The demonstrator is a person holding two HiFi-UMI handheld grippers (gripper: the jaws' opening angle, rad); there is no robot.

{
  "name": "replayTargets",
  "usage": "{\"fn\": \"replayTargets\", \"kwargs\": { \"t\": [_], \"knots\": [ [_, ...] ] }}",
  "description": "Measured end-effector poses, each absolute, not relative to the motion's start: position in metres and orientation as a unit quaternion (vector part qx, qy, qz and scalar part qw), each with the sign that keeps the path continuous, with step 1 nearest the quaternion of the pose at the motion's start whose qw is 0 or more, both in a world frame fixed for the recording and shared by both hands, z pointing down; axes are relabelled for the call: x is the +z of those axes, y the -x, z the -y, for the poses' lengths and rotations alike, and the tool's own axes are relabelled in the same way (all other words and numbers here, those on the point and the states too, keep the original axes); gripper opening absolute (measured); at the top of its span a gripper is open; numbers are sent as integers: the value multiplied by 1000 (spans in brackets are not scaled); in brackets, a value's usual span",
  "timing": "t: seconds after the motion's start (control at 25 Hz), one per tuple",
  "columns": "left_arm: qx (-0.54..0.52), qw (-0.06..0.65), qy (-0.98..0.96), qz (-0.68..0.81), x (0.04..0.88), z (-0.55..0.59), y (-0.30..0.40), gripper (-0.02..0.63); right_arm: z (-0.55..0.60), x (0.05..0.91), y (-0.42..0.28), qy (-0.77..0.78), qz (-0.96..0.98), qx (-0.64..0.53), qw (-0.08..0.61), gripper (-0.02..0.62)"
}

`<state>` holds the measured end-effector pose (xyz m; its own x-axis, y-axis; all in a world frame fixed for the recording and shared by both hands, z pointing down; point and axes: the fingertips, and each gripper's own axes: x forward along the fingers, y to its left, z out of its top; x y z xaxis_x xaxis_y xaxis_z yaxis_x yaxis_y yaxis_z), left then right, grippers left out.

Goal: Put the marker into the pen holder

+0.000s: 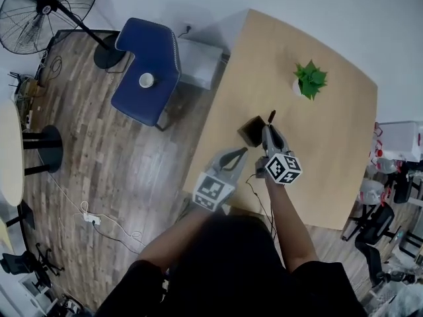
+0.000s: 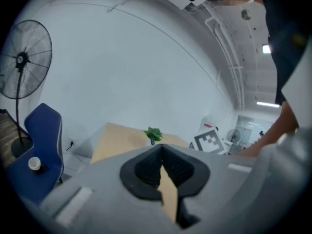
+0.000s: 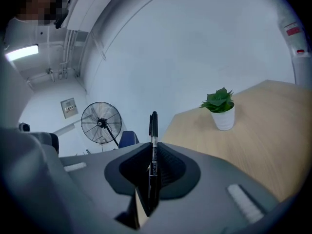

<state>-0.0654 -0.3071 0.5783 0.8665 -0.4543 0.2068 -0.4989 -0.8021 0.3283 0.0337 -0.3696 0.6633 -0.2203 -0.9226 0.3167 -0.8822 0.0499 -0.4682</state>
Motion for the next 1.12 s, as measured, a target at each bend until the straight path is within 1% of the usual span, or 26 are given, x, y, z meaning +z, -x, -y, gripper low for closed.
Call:
{"fn": "replayTargets", "kwargs": {
  "t": [0.2,0.44,0.56,0.6,0.72,0.96,1.12],
  "knots": [
    [53,193,-949,244,576,320,83,2,380,679,-22,634,-714,-297,18,41],
    [46,203,-948,242,576,326,108,2,385,687,-14,644,-715,-268,-48,43],
    [45,206,-947,243,577,331,119,2,385,692,-9,645,-713,-267,-68,46],
    [44,206,-947,244,577,333,123,2,385,692,-8,646,-711,-267,-73,66],
    [43,200,-948,243,576,337,135,2,385,692,-6,648,-709,-269,-76,78],
    [40,191,-951,238,572,340,152,2,379,684,-2,651,-704,-274,-71,78],
    [28,184,-955,229,561,339,154,2,365,671,3,654,-699,-276,-89,73]
  ]
}}
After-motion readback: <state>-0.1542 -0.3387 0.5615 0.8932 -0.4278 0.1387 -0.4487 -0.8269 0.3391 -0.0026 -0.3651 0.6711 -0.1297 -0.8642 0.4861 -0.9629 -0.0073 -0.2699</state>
